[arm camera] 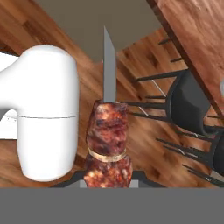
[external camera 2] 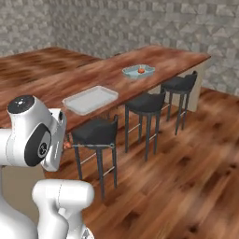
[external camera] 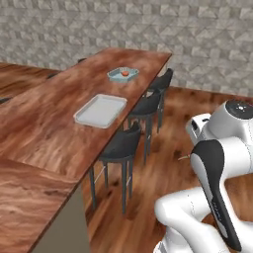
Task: Place the cold items (squash and mushroom) from the fridge in one tupperware on the dining counter. Place the warm items (kebab skewer and hot dog) in the stove area in another tupperware.
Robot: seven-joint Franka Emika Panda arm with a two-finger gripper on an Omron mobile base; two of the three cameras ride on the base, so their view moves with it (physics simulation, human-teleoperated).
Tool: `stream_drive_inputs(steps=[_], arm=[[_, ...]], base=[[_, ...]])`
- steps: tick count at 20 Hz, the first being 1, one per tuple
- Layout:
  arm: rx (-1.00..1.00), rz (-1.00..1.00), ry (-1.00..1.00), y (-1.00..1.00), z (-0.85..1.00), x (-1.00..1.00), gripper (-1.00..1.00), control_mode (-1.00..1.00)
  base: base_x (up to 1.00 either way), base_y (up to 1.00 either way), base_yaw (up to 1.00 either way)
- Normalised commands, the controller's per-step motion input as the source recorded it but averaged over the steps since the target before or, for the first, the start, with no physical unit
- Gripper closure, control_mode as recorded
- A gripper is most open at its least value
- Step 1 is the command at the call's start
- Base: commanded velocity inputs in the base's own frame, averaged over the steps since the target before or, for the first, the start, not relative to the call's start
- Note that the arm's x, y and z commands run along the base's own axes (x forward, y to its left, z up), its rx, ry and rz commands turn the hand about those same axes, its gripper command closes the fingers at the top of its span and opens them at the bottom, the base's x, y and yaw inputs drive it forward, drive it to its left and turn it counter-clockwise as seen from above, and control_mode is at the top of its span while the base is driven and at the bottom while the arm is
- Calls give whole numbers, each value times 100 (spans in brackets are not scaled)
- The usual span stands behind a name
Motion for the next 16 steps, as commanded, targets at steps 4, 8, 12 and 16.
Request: stream_drive_inputs(steps=[4, 8, 12, 16], arm=[[0, 0, 0, 0, 0, 0, 100, 100], [0, 0, 0, 0, 0, 0, 100, 100], [0, 0, 0, 0, 0, 0, 100, 100], [0, 0, 0, 0, 0, 0, 100, 100]], base=[[69, -72, 45], [69, -73, 44], [62, -72, 47], [44, -76, 48]])
